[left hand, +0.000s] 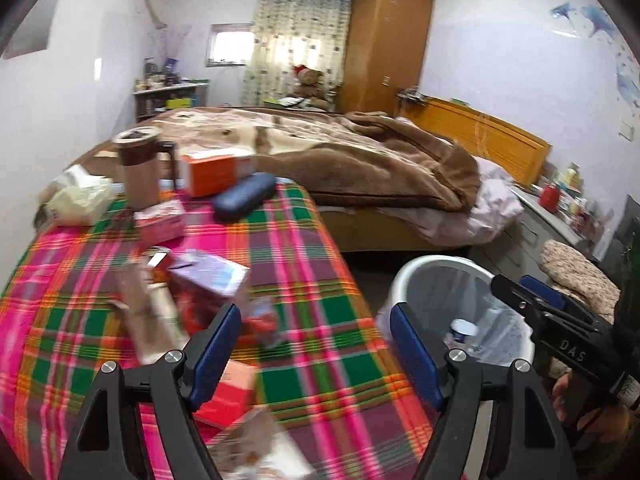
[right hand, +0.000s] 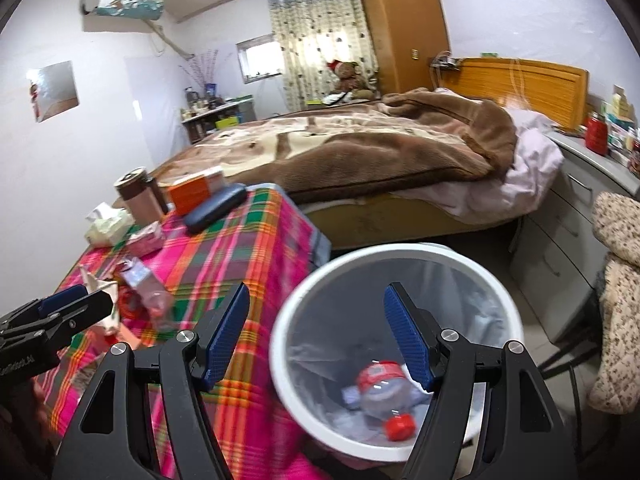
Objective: Collect trash
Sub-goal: 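Move both tools back to the table toward the paper bag and carton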
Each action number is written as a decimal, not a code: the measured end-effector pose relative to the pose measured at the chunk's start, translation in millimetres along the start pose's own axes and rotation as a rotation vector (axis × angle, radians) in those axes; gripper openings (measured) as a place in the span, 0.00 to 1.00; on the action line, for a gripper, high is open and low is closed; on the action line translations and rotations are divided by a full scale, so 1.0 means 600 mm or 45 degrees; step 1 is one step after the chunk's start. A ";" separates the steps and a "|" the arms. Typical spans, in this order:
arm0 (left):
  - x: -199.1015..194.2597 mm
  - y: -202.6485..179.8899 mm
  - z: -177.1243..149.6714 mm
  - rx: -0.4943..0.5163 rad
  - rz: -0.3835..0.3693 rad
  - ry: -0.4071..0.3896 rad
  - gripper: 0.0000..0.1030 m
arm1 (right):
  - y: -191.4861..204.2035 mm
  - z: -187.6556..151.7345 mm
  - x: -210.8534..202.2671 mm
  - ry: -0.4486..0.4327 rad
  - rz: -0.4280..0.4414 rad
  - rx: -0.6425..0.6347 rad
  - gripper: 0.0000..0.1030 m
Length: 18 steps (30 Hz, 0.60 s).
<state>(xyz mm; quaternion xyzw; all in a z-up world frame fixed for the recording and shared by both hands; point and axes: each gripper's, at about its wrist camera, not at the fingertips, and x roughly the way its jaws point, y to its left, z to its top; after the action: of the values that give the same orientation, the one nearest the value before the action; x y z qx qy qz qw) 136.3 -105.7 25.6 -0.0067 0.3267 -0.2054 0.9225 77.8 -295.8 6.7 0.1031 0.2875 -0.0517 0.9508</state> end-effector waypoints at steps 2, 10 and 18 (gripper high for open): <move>-0.007 0.029 0.000 -0.037 0.020 -0.008 0.74 | 0.016 0.001 0.008 0.003 0.029 -0.020 0.69; -0.017 0.122 -0.007 -0.132 0.146 0.009 0.74 | 0.078 0.011 0.037 0.023 0.125 -0.087 0.69; -0.014 0.181 -0.016 -0.187 0.207 0.035 0.75 | 0.135 0.019 0.070 0.046 0.239 -0.184 0.69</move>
<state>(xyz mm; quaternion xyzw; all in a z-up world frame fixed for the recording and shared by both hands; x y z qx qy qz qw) 165.2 -1.7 7.1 -0.0447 0.3530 -0.1054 0.9286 131.6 -221.2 5.9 0.0616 0.2966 0.0603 0.9511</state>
